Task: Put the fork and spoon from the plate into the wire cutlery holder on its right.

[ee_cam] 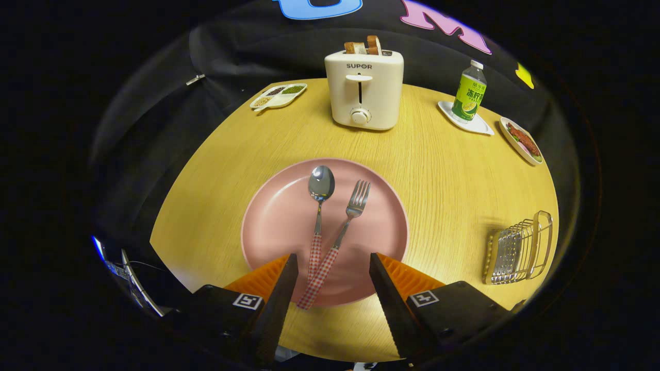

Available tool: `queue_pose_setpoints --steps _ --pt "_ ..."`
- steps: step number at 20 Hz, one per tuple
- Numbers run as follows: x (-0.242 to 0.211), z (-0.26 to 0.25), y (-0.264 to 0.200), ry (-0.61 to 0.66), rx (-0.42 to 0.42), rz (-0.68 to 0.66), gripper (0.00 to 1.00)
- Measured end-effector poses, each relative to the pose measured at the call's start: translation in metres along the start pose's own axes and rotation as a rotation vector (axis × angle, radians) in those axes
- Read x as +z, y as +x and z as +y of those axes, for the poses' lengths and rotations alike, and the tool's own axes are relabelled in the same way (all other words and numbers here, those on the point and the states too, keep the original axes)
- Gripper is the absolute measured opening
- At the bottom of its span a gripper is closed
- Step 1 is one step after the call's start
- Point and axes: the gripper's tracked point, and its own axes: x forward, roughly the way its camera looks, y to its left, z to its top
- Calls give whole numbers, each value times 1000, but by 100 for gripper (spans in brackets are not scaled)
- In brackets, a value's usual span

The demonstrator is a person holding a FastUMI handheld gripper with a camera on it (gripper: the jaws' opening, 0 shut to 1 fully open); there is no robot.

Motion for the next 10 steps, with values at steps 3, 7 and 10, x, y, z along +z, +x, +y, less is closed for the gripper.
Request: queue_pose_setpoints --steps 3,7,10 --pt "-8 -1 10 29 10 55 76" --pt "-14 0 14 65 36 96 56" --pt "-14 3 15 95 59 116 40"
